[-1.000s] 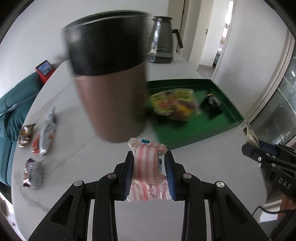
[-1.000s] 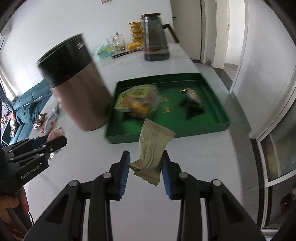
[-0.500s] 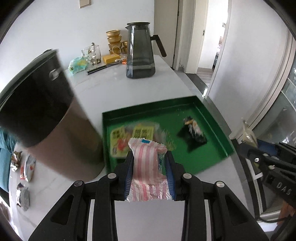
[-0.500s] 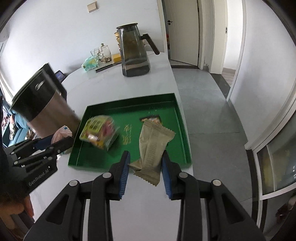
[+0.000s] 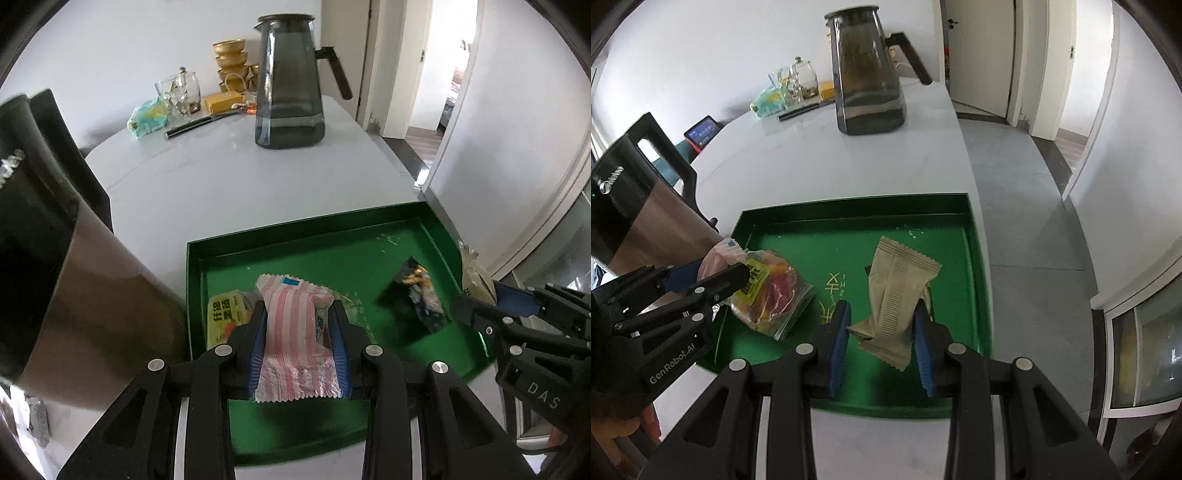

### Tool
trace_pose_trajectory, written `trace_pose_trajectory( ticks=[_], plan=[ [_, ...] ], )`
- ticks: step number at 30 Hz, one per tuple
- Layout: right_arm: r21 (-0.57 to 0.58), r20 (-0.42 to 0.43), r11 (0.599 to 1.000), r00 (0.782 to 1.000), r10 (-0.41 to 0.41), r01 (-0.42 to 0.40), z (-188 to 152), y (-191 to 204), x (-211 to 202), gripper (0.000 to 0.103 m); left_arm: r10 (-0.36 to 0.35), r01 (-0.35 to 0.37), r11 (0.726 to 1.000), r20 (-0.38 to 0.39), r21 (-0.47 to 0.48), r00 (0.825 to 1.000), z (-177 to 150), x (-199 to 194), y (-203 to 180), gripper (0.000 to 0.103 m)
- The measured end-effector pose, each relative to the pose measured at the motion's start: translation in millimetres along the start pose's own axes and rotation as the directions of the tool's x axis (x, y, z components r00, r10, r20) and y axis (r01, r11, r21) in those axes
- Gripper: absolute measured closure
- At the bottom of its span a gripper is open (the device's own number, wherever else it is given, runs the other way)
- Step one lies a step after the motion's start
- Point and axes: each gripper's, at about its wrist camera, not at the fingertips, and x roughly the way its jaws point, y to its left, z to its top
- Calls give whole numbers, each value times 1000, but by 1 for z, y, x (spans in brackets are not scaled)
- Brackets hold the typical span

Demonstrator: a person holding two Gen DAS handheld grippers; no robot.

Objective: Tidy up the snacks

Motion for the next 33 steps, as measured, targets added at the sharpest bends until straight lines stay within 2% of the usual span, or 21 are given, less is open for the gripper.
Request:
trace_pose_trajectory(
  ticks=[7,10,22,24,30,31,33],
  plan=[
    [-23,-35,1000,999,1,-2,7,6,21,103,-9,8,1000,-13,-18,1000,4,9,6,75],
    [-30,-42,1000,999,-4,3,7,5,24,103,-27,26,999,-33,-25,999,3,14,6,75],
    [-37,-52,999,999,-11,9,7,4,26,103,-14,13,1000,-51,-21,999,0,19,6,75],
    [-40,-52,999,999,-16,14,9,4,26,98,-24,24,1000,-58,-5,998,1,20,5,74],
    [-19,-49,1000,999,-10,9,11,1,24,95,-13,13,1000,-64,-12,998,1,20,5,74],
    [-19,-49,1000,999,-10,9,11,1,24,91,-8,7,1000,-63,-5,998,0,20,5,74],
    [-26,-46,1000,999,-14,13,11,2,23,75,0,1,1000,-59,7,998,-1,19,4,73]
  ],
)
